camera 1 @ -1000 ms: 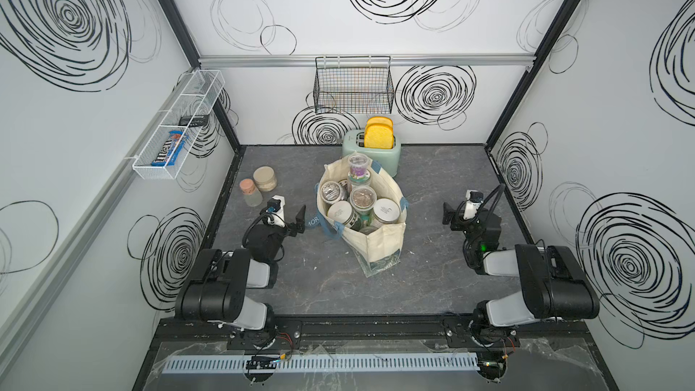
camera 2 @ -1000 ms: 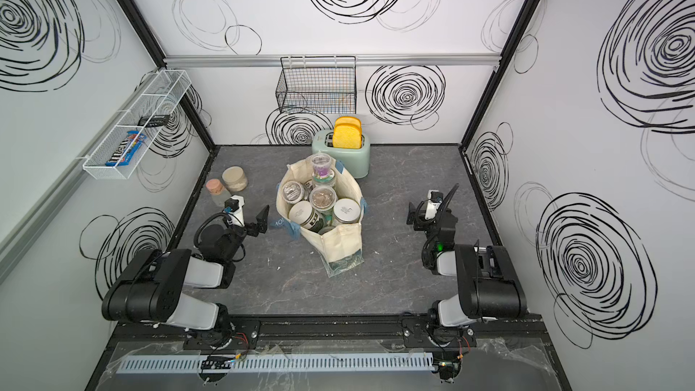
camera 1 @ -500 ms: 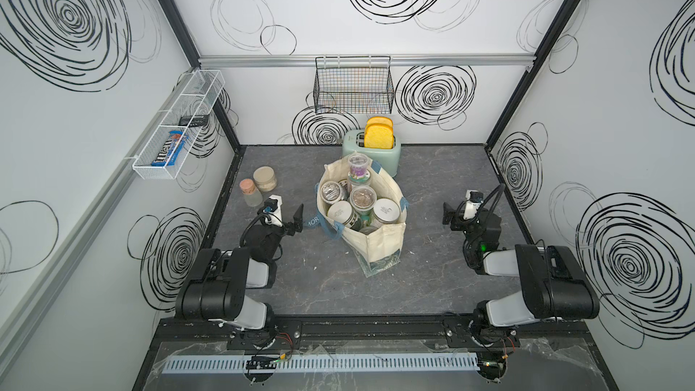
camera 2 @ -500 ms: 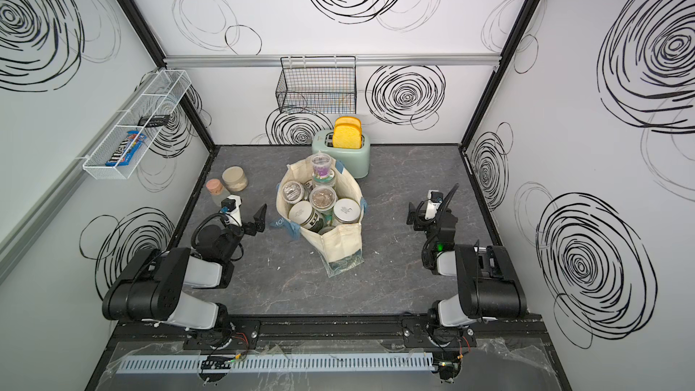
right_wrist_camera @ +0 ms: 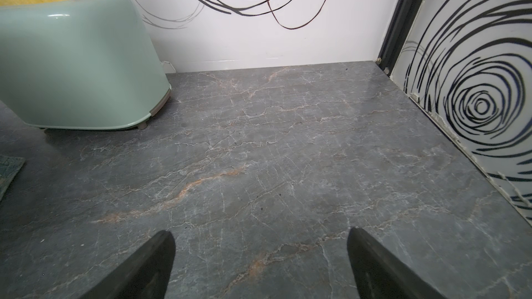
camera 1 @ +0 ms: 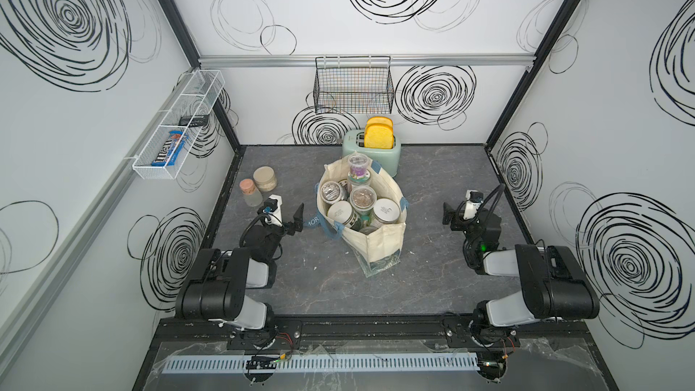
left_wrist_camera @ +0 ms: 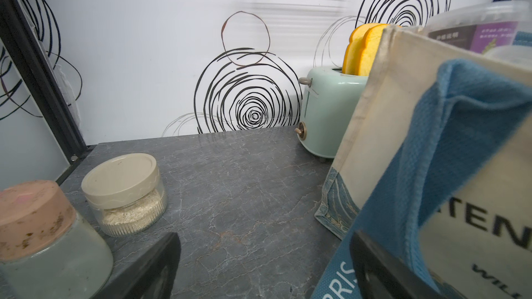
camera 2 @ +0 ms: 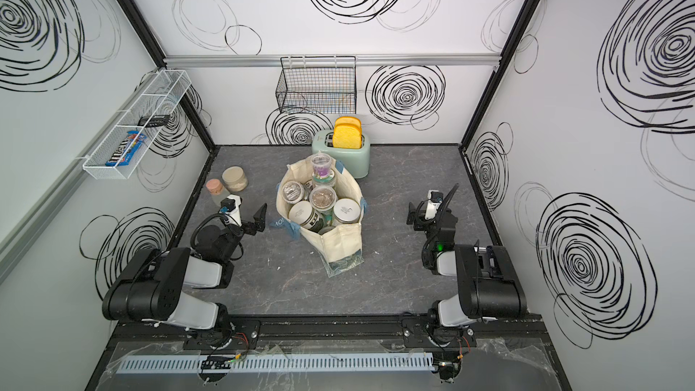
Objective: Take out the seed jars from the canvas bag
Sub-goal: Adjust the seed jar in the canvas bag.
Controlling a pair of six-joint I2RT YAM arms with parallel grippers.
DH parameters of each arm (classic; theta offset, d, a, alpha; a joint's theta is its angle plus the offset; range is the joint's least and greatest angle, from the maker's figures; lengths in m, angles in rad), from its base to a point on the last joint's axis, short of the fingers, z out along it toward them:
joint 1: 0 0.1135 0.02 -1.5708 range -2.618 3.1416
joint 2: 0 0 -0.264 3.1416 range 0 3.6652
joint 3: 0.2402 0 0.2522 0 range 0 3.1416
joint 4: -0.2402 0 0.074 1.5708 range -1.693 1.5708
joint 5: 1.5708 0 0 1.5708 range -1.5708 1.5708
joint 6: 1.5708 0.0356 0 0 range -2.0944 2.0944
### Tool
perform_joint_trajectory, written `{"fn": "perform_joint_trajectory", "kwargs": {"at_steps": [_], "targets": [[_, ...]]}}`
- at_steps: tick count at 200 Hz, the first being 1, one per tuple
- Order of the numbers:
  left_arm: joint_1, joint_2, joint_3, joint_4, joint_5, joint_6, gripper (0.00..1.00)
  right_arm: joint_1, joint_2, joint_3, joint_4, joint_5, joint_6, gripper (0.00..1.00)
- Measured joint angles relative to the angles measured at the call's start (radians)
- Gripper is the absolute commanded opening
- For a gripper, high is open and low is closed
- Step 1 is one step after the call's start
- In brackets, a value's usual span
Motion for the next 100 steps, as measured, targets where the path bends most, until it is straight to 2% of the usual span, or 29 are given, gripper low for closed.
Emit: {"fn": "perform_joint_trajectory", "kwargs": {"at_steps": [43,62,81,100], "targets": [[0.021,-0.039,-0.139,0.084,-0.053,-0.047,0.96,0.001,-0.051,-0.027,0.005,0.014,0.002,0.97],[-0.010,-0.190,-0.137,0.047,-0.105,-0.042,0.96,0.001,-0.167,-0.040,-0.044,0.034,0.008,0.97],[-0.080,-0.397,-0.095,-0.111,-0.183,-0.043,0.96,0.002,-0.299,-0.019,-0.131,0.047,0.021,0.97],[-0.140,-0.515,-0.031,-0.231,-0.255,-0.059,0.96,0.004,-0.410,0.020,-0.219,0.048,0.048,0.97]]}}
